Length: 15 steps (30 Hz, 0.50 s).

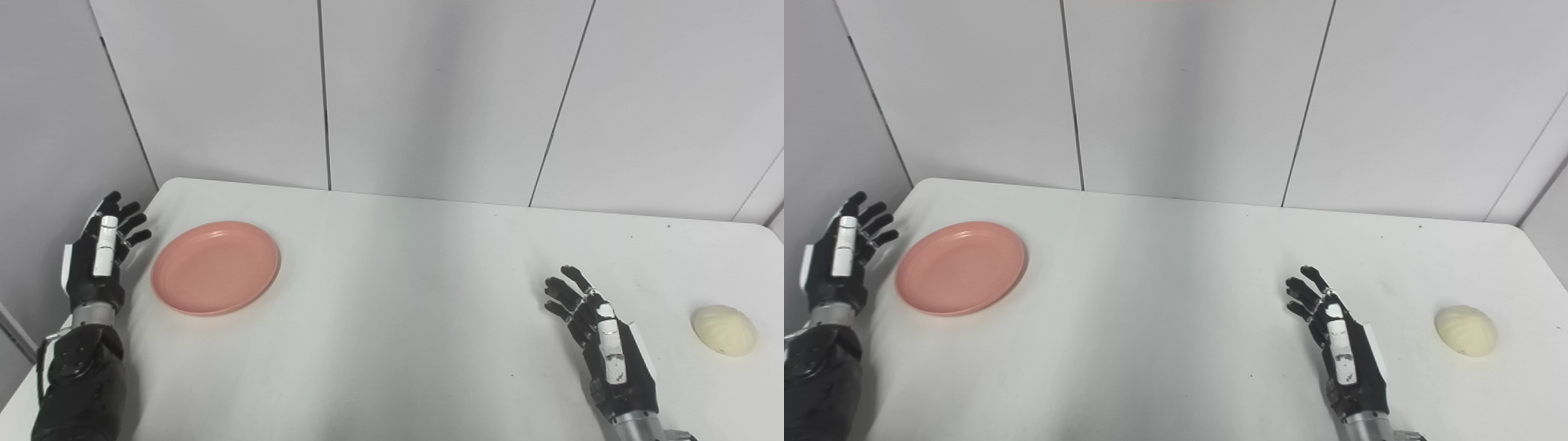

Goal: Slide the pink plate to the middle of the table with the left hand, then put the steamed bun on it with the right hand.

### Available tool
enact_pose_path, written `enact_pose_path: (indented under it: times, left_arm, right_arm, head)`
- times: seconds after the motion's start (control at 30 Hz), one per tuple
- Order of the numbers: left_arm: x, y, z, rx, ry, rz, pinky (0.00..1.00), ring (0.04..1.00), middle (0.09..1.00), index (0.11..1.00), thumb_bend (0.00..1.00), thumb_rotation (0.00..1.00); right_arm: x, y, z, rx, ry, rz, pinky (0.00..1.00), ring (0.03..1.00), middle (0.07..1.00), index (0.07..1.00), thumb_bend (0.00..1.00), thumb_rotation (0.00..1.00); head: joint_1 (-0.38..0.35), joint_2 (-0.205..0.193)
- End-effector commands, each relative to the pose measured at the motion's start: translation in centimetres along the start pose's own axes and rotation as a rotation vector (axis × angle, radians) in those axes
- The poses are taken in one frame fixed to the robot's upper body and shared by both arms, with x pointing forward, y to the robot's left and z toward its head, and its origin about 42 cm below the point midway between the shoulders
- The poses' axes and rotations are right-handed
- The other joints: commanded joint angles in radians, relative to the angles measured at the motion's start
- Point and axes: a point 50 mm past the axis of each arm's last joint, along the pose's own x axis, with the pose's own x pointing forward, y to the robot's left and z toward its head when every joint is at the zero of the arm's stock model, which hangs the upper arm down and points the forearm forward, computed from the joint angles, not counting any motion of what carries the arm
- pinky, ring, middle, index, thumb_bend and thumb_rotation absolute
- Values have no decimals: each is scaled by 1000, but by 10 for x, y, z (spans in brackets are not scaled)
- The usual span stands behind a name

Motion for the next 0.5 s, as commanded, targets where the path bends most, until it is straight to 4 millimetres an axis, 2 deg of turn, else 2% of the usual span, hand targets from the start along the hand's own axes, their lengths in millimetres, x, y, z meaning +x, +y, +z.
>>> enact_pose_path:
  times: [0.0, 0.47]
  left_arm:
    - [13, 2, 16, -4, -57, -4, 665, 759, 767, 822, 825, 749]
    - [3, 1, -6, 18, 21, -36, 707, 775, 780, 840, 757, 773]
  right_arm:
    - [-15, -3, -13, 8, 39, -12, 847, 857, 819, 870, 812, 972]
    - [-15, -2, -11, 23, 36, -24, 825, 843, 815, 858, 806, 953]
  head:
    - [1, 2]
    - [-2, 9]
